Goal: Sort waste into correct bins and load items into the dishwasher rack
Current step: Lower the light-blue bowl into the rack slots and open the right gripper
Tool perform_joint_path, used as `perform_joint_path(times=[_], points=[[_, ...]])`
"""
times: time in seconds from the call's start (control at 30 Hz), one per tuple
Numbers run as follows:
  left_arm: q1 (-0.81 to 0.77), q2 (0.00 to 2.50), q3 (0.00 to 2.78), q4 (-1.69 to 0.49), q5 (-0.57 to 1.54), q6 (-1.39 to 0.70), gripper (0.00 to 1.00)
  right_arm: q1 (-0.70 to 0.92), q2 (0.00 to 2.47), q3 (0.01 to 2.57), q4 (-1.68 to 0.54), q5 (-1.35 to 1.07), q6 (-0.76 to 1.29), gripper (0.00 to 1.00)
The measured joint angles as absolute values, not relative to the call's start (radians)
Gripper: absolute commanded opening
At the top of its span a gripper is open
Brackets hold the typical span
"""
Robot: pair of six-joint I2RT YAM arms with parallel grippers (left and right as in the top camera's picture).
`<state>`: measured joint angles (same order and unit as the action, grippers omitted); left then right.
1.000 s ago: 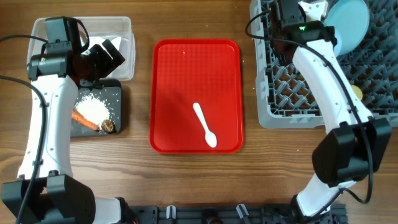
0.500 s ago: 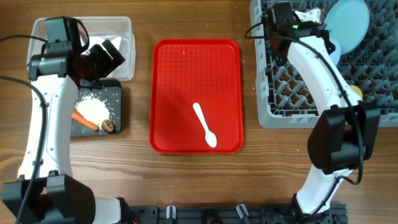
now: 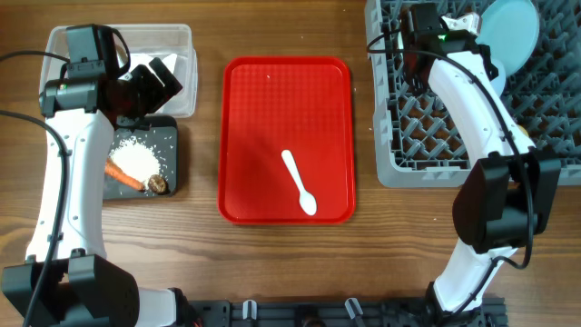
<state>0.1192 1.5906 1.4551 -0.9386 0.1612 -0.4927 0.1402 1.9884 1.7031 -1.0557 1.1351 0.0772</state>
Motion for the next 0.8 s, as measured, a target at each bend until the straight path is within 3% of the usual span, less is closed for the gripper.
perform_joint_path(times=[0.8], points=[[0.119,1.591,1.455,-0.939,0.161,-0.493,1.0,0.155,1.988,1.703,-1.062,1.076,0.077,0.04]])
